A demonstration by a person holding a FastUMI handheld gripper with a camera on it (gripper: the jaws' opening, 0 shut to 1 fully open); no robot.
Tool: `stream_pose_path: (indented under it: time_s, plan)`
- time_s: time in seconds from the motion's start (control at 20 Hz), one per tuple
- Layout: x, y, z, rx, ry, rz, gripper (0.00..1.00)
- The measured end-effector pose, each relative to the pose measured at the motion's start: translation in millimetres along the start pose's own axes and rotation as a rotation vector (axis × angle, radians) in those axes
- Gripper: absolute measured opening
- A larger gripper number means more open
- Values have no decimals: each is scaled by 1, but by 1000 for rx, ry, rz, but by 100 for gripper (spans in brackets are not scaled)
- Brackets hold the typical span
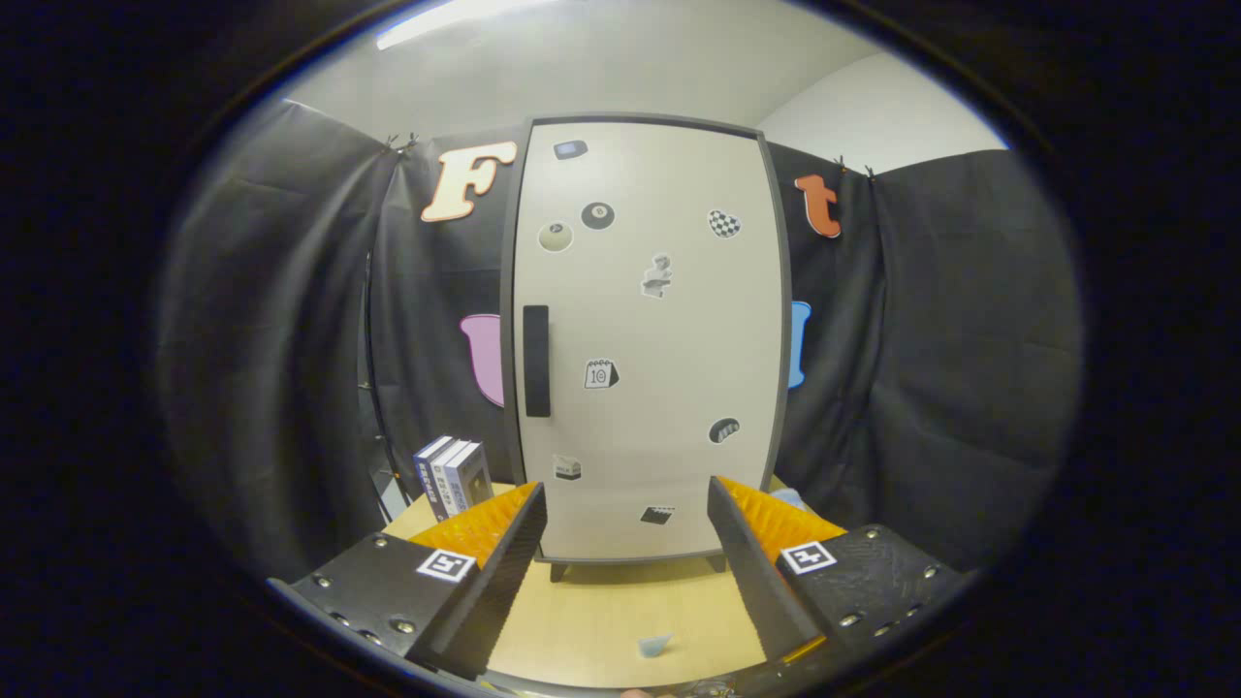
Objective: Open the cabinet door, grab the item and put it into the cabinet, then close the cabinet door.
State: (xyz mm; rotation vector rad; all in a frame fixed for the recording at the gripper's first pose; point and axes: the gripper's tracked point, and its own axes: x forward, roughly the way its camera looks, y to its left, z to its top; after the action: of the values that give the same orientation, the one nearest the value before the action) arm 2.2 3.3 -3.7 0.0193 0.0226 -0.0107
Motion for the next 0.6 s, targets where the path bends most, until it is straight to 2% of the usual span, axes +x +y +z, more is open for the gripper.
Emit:
stream_pose_path:
  time_s: [0.35, 0.6]
  plan:
    - [18, 10, 2, 6, 4, 13, 99]
    - [56, 37, 8, 18, 2, 46, 99]
